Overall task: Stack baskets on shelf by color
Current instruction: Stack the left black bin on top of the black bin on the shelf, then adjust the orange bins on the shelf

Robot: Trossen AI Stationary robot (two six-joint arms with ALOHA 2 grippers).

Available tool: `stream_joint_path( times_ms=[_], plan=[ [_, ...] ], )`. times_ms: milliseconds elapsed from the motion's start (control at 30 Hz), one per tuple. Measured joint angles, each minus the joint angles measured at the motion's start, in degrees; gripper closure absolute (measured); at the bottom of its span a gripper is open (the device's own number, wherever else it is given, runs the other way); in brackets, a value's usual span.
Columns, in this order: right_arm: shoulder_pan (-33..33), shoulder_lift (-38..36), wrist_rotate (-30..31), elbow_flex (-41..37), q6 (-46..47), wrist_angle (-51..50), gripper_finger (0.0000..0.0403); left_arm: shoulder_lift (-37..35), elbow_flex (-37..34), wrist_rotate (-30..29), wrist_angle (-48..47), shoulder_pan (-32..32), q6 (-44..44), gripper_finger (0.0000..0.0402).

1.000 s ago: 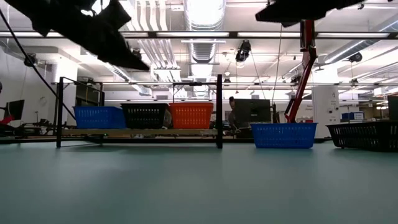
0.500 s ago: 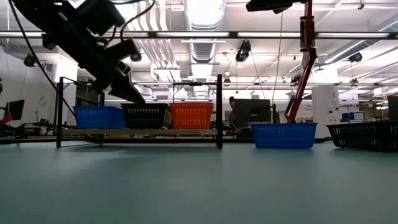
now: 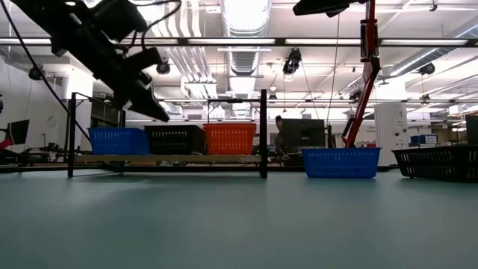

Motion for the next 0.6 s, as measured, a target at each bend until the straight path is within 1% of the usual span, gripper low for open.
stream_joint_path(
  times_ms=[133, 200, 267, 333, 467, 533, 600],
  plan=[
    [0.0, -0.03, -0.02, 0.0, 0.94, -0.91, 0.0351, -2.79, 1.26, 5.68, 1.33, -0.07, -0.03, 0.0385],
    [0.0, -0.11, 0.0, -0.01, 1.65, -2.32, 0.0351, -2.95, 2.61, 7.13, 4.15, -0.09, -0.05, 0.0385],
    [0.0, -0.11, 0.02, -0.05, 2.14, -3.6, 0.0351, -1.81, 4.62, 9.35, 4.46, -0.07, 1.45, 0.0385],
    [0.0, -0.11, 0.02, -0.07, 2.26, -4.28, 0.0351, 0.43, 6.58, 10.62, 3.89, -0.05, 3.47, 0.0385],
    [0.0, -0.11, 0.04, -0.07, 2.16, -4.67, 0.0351, 6.27, 11.04, 11.02, 3.4, 1.11, 7.87, 0.0385],
    [0.0, -0.11, 0.04, -0.07, 2.15, -5.21, 0.0351, 10.42, 13.48, 11.01, 3.01, 1.96, 9.57, 0.0385],
    [0.0, -0.11, 0.03, -0.07, 2.13, -6.12, 0.0351, 14.4, 16.56, 11.47, 0.66, 2.68, 11.33, 0.0385]
  ],
)
